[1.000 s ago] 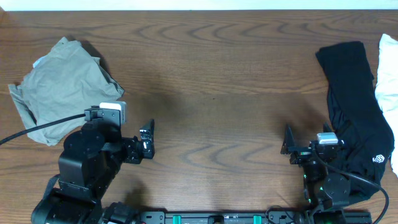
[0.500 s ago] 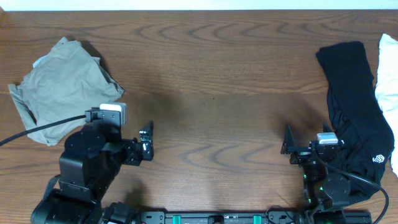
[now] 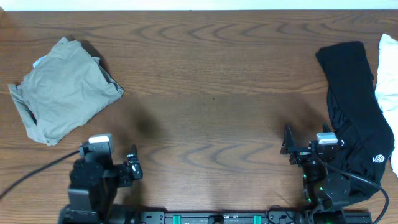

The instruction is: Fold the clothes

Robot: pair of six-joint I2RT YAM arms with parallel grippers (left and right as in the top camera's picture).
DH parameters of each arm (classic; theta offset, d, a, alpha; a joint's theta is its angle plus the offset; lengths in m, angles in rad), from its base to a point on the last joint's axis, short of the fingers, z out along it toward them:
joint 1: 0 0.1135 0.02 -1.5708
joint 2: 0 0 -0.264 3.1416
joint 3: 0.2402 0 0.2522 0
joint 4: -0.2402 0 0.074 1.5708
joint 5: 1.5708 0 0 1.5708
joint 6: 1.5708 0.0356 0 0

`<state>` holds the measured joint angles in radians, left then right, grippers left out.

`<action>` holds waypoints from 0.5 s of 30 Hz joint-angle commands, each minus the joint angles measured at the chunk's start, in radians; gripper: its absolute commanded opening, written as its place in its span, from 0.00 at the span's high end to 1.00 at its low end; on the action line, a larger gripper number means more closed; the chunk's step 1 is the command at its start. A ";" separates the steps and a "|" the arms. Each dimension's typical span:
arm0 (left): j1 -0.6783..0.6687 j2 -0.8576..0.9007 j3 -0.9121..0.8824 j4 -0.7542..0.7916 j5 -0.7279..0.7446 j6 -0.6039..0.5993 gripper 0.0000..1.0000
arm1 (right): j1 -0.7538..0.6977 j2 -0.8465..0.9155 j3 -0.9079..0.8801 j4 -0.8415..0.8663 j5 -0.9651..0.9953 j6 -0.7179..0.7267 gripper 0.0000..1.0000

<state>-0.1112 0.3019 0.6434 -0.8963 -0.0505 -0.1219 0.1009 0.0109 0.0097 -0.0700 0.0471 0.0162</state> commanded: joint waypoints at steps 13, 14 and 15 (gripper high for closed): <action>0.074 -0.300 -0.440 0.483 -0.018 0.038 0.02 | -0.016 -0.006 -0.005 -0.001 -0.006 -0.014 0.01; 0.080 -0.300 -0.462 0.550 -0.019 0.045 0.02 | -0.016 -0.006 -0.005 -0.001 -0.006 -0.014 0.01; 0.085 -0.300 -0.481 0.608 -0.019 0.050 0.02 | -0.016 -0.006 -0.005 -0.001 -0.006 -0.014 0.01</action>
<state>-0.0418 0.0124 0.1913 -0.3641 -0.0559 -0.1055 0.1009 0.0109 0.0097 -0.0696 0.0437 0.0139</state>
